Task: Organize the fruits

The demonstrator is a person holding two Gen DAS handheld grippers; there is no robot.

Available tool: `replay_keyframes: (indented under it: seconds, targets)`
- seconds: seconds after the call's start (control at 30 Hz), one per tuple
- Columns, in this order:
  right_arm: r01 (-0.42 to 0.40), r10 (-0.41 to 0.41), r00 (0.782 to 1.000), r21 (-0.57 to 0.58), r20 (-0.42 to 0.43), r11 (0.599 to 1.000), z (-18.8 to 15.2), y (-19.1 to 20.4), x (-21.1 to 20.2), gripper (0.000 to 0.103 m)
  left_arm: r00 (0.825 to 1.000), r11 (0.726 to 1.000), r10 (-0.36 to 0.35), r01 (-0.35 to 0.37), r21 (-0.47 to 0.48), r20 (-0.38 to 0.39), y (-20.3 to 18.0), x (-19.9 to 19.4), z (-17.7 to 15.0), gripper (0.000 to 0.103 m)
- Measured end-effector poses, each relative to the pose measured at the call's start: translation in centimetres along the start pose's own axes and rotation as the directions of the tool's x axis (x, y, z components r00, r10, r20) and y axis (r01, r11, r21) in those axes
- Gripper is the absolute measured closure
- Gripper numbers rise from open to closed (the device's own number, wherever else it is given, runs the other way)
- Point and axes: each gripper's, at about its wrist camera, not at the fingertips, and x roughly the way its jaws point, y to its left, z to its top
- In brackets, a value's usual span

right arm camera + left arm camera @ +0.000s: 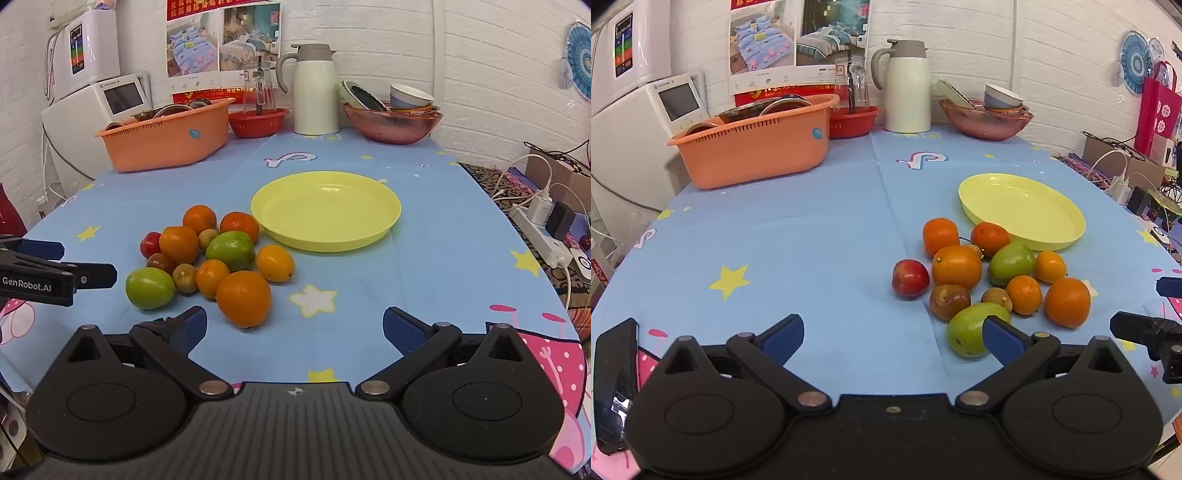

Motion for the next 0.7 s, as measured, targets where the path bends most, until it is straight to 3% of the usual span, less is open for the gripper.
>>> replay_keyframes:
  seconds: [0.7]
  targets:
    - [0.003, -0.003, 1.000, 0.007, -0.017, 1.000, 0.0, -0.1, 0.5, 0.000, 1.000, 1.000, -0.015, 0.015, -0.002, -0.010, -0.2, 0.3, 0.1, 0.000]
